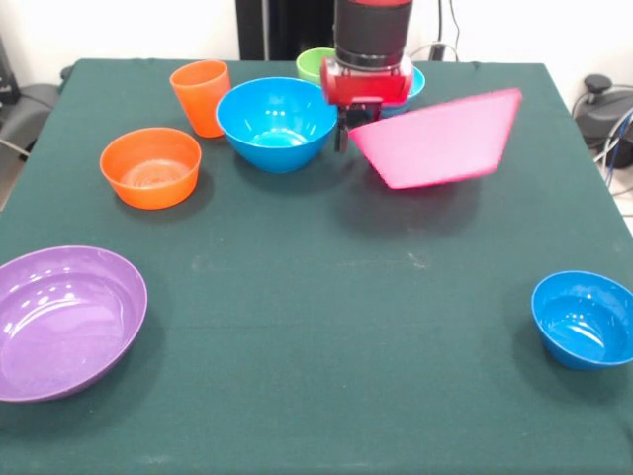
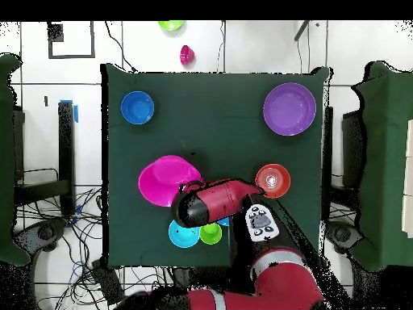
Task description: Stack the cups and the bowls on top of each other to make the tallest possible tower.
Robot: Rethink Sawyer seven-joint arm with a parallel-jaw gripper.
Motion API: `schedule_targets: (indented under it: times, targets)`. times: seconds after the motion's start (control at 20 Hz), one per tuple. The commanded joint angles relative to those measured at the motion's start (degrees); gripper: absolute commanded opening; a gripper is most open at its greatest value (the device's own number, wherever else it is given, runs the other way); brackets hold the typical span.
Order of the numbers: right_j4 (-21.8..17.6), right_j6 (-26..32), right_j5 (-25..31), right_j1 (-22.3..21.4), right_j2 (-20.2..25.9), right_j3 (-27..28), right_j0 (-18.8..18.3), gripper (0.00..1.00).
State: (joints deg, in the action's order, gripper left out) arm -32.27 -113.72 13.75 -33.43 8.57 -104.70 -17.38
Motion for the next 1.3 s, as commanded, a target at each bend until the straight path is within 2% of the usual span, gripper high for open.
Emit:
schedule_targets:
  times: [0.05,0.3,0.8,1.15,1.3]
  targets:
    - [4.2,1.9,10.3,-7.0,6.6,-3.5,-2.5,0.0]
    - [5.3,3.5,12.9,-9.7,7.5,-4.6,-3.6,0.0]
    - [3.9,3.8,12.7,-9.3,8.0,-4.3,-4.5,0.0]
    - [2.4,6.3,12.6,-7.6,8.9,-2.6,-6.6,0.0]
    - [1.3,8.9,12.7,-5.5,10.4,-0.8,-9.1,0.0]
